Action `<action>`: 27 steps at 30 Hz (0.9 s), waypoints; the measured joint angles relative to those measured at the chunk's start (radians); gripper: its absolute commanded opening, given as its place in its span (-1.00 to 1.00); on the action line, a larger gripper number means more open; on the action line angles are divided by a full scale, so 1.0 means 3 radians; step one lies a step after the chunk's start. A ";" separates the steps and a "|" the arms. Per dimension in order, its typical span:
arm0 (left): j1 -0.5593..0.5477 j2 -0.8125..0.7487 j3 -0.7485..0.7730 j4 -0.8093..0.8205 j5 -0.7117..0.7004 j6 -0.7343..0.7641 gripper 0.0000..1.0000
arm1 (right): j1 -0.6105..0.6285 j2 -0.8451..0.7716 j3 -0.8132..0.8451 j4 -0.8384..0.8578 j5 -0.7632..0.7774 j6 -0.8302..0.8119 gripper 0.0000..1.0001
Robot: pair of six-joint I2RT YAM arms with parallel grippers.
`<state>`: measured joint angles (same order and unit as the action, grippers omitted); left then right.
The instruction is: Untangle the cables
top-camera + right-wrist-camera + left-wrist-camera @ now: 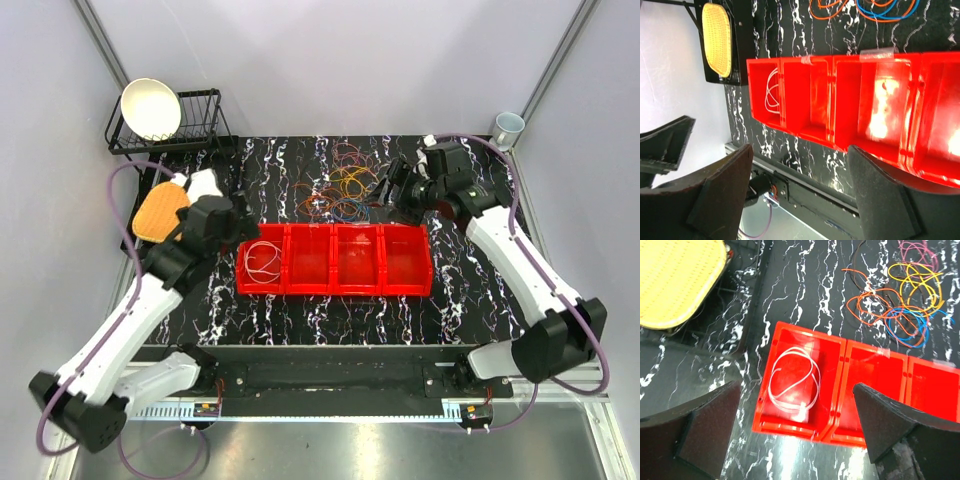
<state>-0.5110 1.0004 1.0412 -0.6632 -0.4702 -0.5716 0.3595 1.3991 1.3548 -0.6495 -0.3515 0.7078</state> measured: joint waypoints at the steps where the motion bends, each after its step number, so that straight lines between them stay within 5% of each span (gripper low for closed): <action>1: 0.0000 -0.0109 -0.0001 -0.0071 0.0006 -0.0008 0.98 | 0.0000 -0.0051 0.0000 -0.0047 0.0014 -0.0015 0.66; 13: 0.0004 -0.1438 -0.0767 -0.0020 0.0322 0.0220 0.98 | 0.0000 -0.0543 -0.0323 -0.0376 0.0263 -0.0018 0.67; 27: -0.0008 -0.0760 -0.0851 -0.0067 0.0407 0.0226 0.97 | 0.0000 -0.0332 -0.0328 -0.0430 0.0432 -0.0210 0.66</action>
<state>-0.5133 0.7723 0.7860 -0.6834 -0.3481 -0.5037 0.3595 1.2995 1.2564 -0.7784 -0.2218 0.6449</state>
